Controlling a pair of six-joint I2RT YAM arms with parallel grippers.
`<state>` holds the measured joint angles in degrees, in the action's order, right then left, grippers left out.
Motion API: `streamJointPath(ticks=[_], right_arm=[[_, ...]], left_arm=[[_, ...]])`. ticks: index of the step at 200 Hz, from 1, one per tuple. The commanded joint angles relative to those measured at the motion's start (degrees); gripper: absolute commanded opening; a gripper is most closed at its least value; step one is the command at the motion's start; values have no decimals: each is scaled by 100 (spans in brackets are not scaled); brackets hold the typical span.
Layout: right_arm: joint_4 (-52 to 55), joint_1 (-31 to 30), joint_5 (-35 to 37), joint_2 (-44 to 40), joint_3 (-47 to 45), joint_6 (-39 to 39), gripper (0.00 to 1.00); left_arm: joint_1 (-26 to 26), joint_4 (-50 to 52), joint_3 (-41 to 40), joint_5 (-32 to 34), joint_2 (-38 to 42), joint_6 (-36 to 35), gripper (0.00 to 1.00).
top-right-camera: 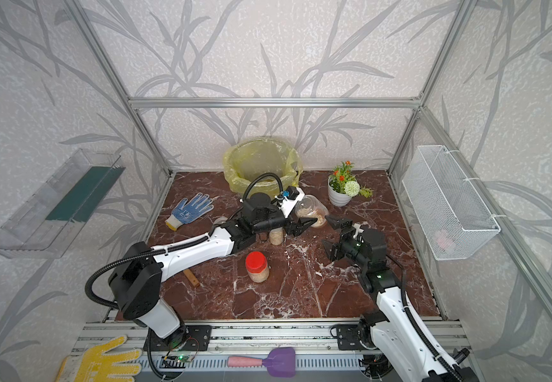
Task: Empty expired oatmeal from jars
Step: Adjust the jar.
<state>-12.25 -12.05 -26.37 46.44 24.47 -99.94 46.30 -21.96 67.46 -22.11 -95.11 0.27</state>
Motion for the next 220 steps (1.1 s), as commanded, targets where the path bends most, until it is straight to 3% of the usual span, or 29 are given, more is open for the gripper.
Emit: streamJointPath(ticks=[1, 44, 146, 187, 220], right_arm=[[-730, -214, 232, 250, 221, -173, 99], [-765, -264, 431, 271, 282, -123, 99], [-1194, -172, 888, -364, -540, -414, 99], [-1769, -157, 955, -271, -776, -843, 99], [-2076, -157, 992, -207, -790, -1029, 99]], left_arm=[[53, -830, 320, -109, 122, 53, 0], [46, -841, 259, -112, 122, 43, 0], [48, -950, 160, -5, 226, 175, 0], [45, -1532, -69, 398, 344, 714, 0], [81, -1635, -69, 640, 345, 753, 0]])
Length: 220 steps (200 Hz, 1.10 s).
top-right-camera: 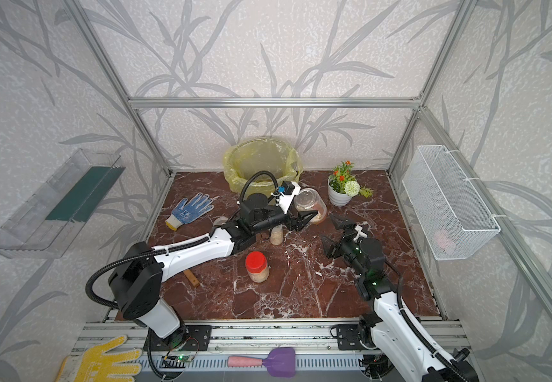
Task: Empty expired oatmeal from jars
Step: Adjust the jar.
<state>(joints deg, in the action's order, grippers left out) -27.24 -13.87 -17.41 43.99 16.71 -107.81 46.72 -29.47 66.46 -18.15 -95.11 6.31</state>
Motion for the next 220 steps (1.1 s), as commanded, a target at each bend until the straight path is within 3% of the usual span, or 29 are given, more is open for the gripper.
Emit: streamJointPath(ticks=[1, 119, 220], right_arm=[[-587, 24, 106, 39, -16, -255, 99], [-2313, -222, 475, 1182, 557, -377, 99], [-3344, -681, 857, 2116, 1060, -271, 99]], left_arm=[[44, -884, 33, 248, 344, 151, 0], [210, -1941, 17, 1345, 89, 1037, 0], [259, -2698, -23, 1744, -144, 1961, 0]])
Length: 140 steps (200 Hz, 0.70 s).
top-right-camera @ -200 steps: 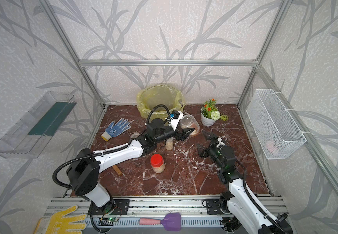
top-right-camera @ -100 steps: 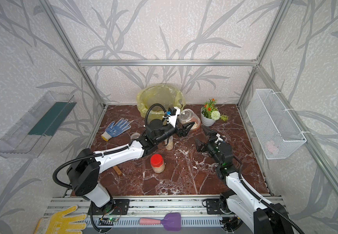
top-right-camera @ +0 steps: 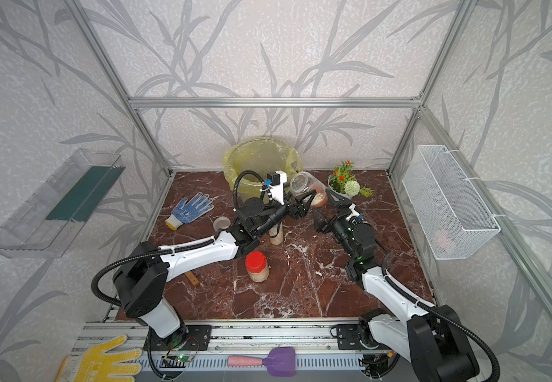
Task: Empty expired oatmeal from jars
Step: Adjust the jar.
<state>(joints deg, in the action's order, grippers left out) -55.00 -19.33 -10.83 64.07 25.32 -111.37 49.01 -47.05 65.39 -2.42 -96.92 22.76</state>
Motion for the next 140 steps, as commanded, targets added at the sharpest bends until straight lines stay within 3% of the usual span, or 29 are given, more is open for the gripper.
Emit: streamJointPath(ticks=[1, 140], right_arm=[[-580, -138, 206, 111, 200, 87, 99], [-1330, -466, 582, 1035, 825, 349, 99]], left_arm=[[29, -948, 82, 171, 40, 320, 0], [266, -1396, -13, 596, -174, 891, 0]])
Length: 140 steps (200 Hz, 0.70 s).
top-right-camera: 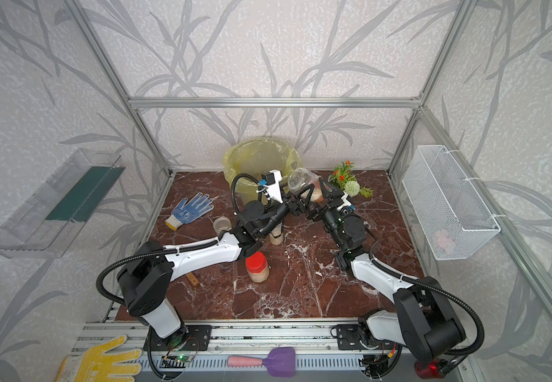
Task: Empty expired oatmeal from jars
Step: Adjust the jar.
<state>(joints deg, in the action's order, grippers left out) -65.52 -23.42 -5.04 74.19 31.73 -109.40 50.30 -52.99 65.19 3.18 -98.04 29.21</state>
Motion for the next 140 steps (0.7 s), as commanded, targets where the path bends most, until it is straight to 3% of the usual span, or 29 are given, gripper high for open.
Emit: streamJointPath(ticks=[1, 140], right_arm=[[-274, -58, -2, 24, 185, 150, 99], [-638, -48, 380, 330, 18, 237, 100]], left_arm=[[137, -810, 5, 39, -64, 253, 0], [217, -1074, -184, 86, -398, 823, 0]])
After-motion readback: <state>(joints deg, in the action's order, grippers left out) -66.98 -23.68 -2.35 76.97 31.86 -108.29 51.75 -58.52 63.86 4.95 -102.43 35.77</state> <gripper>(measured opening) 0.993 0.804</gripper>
